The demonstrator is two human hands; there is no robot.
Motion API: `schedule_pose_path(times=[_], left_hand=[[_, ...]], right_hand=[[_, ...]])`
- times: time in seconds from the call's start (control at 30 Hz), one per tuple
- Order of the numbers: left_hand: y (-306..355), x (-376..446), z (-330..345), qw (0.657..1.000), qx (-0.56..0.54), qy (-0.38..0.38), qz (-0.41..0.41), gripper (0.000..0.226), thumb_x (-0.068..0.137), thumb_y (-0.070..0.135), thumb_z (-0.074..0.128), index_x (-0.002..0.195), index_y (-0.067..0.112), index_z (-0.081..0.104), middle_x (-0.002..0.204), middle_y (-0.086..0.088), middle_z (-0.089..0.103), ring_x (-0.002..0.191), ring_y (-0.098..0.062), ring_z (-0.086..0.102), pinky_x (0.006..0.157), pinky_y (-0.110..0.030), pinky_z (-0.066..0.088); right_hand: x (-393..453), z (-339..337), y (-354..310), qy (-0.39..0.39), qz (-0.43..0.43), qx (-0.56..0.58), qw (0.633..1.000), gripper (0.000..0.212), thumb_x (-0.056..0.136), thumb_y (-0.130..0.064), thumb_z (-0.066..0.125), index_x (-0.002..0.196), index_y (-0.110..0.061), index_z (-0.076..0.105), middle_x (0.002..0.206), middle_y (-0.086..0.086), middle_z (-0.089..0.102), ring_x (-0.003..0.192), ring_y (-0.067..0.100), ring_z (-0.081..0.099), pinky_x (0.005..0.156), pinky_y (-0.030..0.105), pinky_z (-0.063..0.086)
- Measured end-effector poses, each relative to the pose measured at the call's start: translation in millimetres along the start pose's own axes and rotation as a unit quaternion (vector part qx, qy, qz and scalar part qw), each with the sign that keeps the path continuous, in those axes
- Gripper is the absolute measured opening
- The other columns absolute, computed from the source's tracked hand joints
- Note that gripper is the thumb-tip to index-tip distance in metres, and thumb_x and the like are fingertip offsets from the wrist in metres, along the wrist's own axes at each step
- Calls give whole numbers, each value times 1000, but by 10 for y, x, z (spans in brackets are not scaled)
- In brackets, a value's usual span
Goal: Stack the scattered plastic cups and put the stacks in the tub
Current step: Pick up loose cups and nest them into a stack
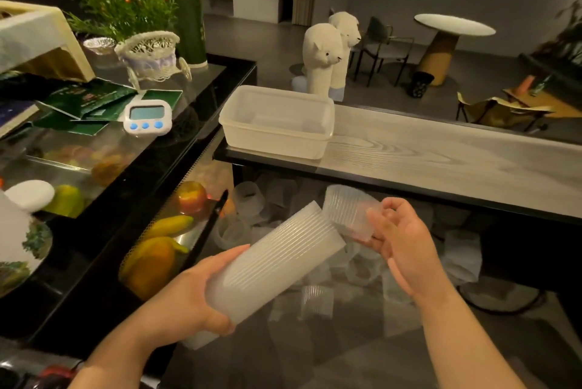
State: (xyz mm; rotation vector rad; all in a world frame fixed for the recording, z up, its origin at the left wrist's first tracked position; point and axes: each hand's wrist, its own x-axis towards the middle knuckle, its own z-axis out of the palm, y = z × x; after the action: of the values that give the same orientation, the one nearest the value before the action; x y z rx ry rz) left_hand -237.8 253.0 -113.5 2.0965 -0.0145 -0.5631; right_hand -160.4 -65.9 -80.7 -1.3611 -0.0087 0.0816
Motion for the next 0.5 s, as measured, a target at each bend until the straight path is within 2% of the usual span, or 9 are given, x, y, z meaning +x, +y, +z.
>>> schedule_pose_path(times=[0.07,0.2,0.27,0.33,0.4,0.47,0.5], left_hand=[[1,-3,3,1000,4,3,3,104,59,19,89,130,70,32,123,35,40,111,-8,52,81,-27,56],[14,-8,28,1000,-2,8,6,107,59,19,88,132,70,30,122,36,42,111,-10,53,83,-31,57],[-2,-17,24,1000,-2,13,6,107,58,21,89,131,72,30,121,36,42,111,-11,53,84,-32,58],[-22,-38,4,1000,-7,16,8,106,57,20,89,129,72,31,121,35,44,111,-11,54,84,-31,58],[-45,-54,-21,1000,-10,23,12,106,56,19,90,129,71,32,122,33,46,111,-12,55,80,-29,59],[-64,-66,-34,999,-7,36,14,106,57,17,90,128,71,34,123,32,46,110,-11,56,76,-26,58],[-60,-64,-32,999,-8,43,16,105,57,16,89,128,70,35,123,32,46,109,-10,56,75,-24,57]], right_hand=[[-9,27,14,2,-14,-9,1000,71,49,-52,91,96,-12,57,102,9,73,96,28,72,72,32,60],[-77,196,43,-26,-21,-116,993,38,75,-33,76,95,-3,65,103,4,74,99,21,70,83,27,58],[-90,254,43,-46,-24,-207,977,28,84,-34,68,106,-18,66,110,-6,72,105,11,66,90,24,54],[-114,268,24,-102,0,-265,959,46,84,-51,58,129,-44,51,121,-22,64,111,-5,60,94,16,48],[-127,279,10,-175,36,-303,936,62,84,-63,44,144,-52,29,133,-42,44,119,-24,43,105,10,34],[-132,302,16,-214,70,-320,920,65,86,-68,30,148,-50,21,139,-44,29,127,-22,30,109,12,21],[-106,316,31,-202,79,-299,929,64,87,-67,25,149,-49,21,139,-42,30,127,-17,32,108,13,22]])
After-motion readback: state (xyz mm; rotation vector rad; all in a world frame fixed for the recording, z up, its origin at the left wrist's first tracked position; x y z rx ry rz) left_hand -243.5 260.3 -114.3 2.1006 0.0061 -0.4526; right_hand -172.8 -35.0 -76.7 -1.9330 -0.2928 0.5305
